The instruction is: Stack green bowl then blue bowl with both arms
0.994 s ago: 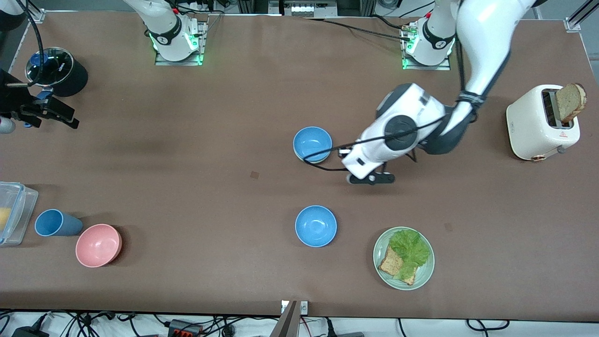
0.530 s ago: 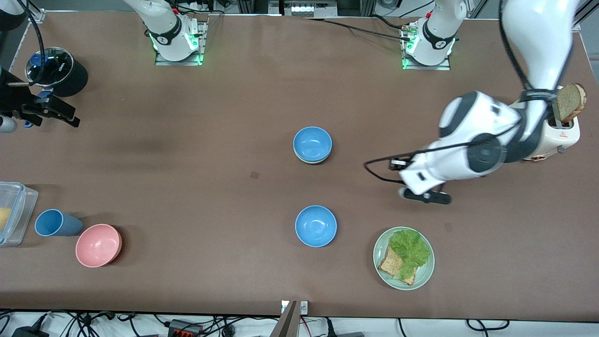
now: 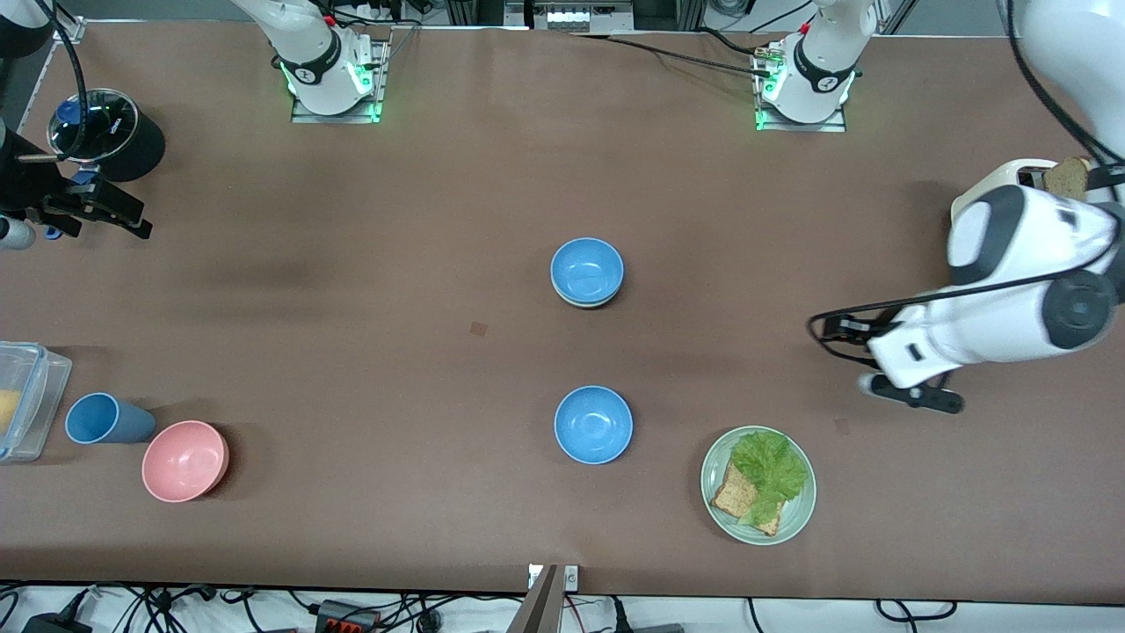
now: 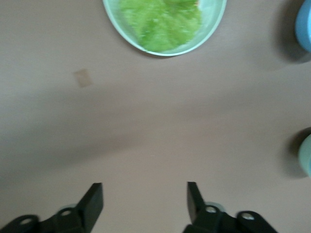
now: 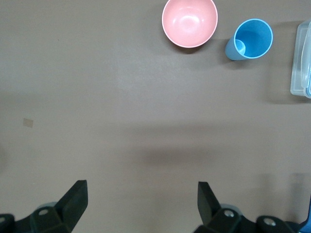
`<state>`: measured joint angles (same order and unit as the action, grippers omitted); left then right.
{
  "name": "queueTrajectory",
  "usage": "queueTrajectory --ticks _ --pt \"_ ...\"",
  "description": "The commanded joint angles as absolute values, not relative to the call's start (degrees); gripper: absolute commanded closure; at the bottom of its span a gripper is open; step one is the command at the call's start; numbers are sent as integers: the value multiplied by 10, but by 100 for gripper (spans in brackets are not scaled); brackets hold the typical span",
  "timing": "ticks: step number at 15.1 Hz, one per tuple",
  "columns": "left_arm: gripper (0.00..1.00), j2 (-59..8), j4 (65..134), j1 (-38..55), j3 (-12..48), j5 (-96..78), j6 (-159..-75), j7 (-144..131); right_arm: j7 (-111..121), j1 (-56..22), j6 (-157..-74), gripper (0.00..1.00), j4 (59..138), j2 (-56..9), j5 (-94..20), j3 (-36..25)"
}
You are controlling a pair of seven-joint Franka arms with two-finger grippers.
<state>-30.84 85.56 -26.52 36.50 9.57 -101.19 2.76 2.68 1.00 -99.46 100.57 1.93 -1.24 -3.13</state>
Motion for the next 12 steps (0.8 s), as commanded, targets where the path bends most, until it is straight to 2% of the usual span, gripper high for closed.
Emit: queueTrajectory --ticks 1,3,6,8,9,12 --pt "0 -269 862 -272 348 100 -1001 68 24 12 -997 0 1017 33 5 -25" --pt "0 -216 889 -230 298 92 -1003 62 23 12 -993 0 1013 34 5 -24" --pt "0 -168 901 -132 167 31 -1004 9 21 11 -990 0 1013 34 4 -22" --pt "0 -154 901 -80 107 30 -1008 -2 20 11 -988 0 1013 33 4 -22" --pt "0 -144 903 -64 87 30 -1004 5 20 11 -983 0 1013 33 4 -22" --pt "0 -107 922 -59 81 10 -996 24 20 11 -981 0 1013 33 4 -22"
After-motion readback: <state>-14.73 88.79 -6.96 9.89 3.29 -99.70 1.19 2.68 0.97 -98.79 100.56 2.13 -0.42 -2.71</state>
